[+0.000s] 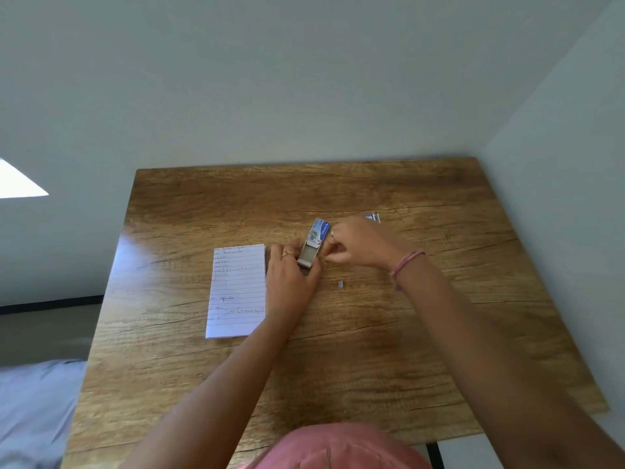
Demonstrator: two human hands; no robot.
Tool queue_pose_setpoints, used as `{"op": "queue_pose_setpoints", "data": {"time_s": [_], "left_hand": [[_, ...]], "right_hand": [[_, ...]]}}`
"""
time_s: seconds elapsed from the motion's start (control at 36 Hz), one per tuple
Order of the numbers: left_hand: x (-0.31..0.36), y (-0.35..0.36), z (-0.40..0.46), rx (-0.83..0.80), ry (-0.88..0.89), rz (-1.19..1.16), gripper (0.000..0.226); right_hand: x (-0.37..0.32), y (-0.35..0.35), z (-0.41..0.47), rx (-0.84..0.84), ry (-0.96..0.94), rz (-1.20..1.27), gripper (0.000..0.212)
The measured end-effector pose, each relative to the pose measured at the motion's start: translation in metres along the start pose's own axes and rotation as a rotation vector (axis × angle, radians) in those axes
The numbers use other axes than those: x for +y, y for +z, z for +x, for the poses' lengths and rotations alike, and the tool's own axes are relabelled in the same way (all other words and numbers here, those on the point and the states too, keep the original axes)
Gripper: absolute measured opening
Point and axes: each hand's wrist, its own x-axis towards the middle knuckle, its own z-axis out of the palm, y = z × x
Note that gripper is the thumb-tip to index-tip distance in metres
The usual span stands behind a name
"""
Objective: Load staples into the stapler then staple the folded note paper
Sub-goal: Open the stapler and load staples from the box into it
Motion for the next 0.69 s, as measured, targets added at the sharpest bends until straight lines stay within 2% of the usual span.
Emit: {"op": "queue_pose_setpoints", "data": {"time_s": [0.08, 0.31, 0.47, 0.58, 0.69], "left_hand": [[0.001, -0.001, 0.000, 0.004, 0.007, -0.001, 0.053], [0.000, 0.000, 0.000, 0.006, -0.005, -0.007, 0.053], [-0.001, 0.001, 0.001, 0.010, -0.018, -0.011, 0.057], [-0.003, 0.002, 0.001, 0.008, -0.012, -0.017, 0.058], [-0.003, 0.002, 0.001, 0.004, -0.011, -0.020, 0.058]], "right_hand": [[-0.012, -0.004, 0.015, 0.054, -0.026, -0.002, 0.018], [-0.008, 0.000, 0.030, 0.013, -0.044, 0.010, 0.021], [0.011, -0.008, 0.031, 0.137, 0.133, 0.147, 0.025], [0.015, -0.006, 0.033, 0.047, 0.241, 0.132, 0.036], [0.012, 0.000, 0.032, 0.080, 0.258, 0.222, 0.034]]}}
